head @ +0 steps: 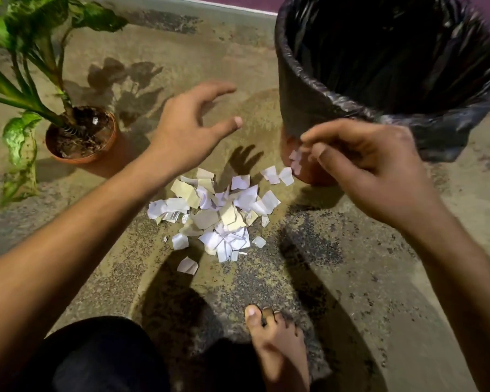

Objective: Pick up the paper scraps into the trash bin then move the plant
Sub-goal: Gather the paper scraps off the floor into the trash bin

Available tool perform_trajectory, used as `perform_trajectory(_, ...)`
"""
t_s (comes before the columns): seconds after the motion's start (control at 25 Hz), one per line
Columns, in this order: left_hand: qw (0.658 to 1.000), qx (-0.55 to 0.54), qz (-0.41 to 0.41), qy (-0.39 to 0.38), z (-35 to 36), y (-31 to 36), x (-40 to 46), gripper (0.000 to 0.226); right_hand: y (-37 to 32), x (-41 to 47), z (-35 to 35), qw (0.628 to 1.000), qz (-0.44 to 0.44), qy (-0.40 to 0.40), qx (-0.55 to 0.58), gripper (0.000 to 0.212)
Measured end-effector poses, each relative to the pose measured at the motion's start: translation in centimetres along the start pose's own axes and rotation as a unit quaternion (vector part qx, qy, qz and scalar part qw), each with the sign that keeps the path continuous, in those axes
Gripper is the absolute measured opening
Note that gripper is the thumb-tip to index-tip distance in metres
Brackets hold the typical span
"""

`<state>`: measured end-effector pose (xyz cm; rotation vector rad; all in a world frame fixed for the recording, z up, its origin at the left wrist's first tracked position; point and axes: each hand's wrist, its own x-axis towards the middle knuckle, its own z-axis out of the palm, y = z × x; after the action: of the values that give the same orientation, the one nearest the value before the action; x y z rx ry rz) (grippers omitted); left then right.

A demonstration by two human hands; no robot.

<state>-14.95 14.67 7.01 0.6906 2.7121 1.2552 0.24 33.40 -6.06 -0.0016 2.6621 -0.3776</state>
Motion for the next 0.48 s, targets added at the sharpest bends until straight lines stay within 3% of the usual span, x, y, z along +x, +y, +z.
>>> perform_trajectory(0.04,0.999,0.011,-0.050,-0.009,0.2,-1.8,-0.8,0.053,0.8,1.2,-2.5,1.000,0.002,-0.003,0.011,0.039)
perform_trajectory(0.12,0.990,0.044,-0.121,-0.049,0.7,-5.4,-2.9,0.060,1.2,2.8,-5.8,0.989,-0.002,0.103,0.108,0.050)
perform_trajectory(0.2,0.975,0.084,-0.155,-0.139,0.9,-8.4,-4.8,0.072,1.8,1.5,-5.6,0.986,-0.037,0.055,0.152,0.067)
perform_trajectory(0.28,0.947,0.160,-0.165,-0.223,0.7,-11.1,-5.7,0.087,2.0,1.3,-2.9,0.994,-0.016,-0.021,0.110,0.088)
perform_trajectory(0.48,0.925,0.199,-0.183,-0.268,0.5,-14.6,-7.3,0.112,1.3,4.9,0.0,0.998,0.022,-0.036,0.041,0.125)
